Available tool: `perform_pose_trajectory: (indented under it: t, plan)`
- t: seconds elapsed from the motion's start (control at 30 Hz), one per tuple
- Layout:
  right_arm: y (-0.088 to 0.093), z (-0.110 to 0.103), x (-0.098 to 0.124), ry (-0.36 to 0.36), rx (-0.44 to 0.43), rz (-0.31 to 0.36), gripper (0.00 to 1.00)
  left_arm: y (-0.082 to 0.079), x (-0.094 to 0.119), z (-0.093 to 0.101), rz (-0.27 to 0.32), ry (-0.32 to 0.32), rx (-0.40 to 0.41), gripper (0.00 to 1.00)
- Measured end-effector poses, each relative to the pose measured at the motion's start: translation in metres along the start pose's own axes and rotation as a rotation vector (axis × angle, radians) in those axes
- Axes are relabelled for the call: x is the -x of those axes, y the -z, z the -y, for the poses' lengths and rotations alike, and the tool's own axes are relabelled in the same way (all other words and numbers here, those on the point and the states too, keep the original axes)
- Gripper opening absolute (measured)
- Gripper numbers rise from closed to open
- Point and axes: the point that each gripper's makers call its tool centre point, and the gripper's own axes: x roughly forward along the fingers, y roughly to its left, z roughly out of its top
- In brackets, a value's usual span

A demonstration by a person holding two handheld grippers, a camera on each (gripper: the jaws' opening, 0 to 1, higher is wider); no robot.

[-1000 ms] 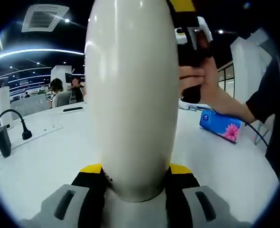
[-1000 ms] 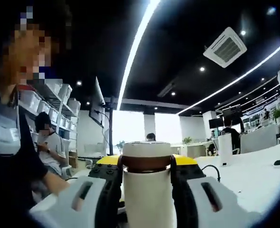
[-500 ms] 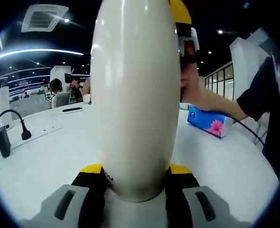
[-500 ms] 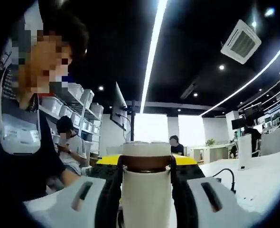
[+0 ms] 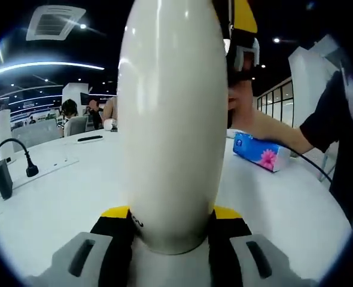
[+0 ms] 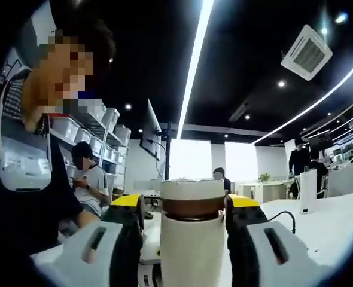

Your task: Grasp the water cup twist off the cup lid place the cup lid on the table

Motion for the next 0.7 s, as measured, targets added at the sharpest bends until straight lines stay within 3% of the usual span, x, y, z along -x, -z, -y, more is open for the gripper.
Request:
perform_pose_trajectory:
  t: [0.17,0.4,0.7]
  plan:
    - [0.008,0.002,-0.002,0.078,0.030,-0.036,0.60,0.000,0.000,0.000,0.000,0.000,0.000,0.51]
    - [0.005,0.014,0.004,0.259,0.108,-0.058,0.61,-0.002,0.000,0.004,0.000,-0.002,0.000,0.51]
    - [0.000,0.007,0.005,0.366,0.134,-0.049,0.61,-0.003,0.002,0.007,-0.001,-0.005,0.001,0.50]
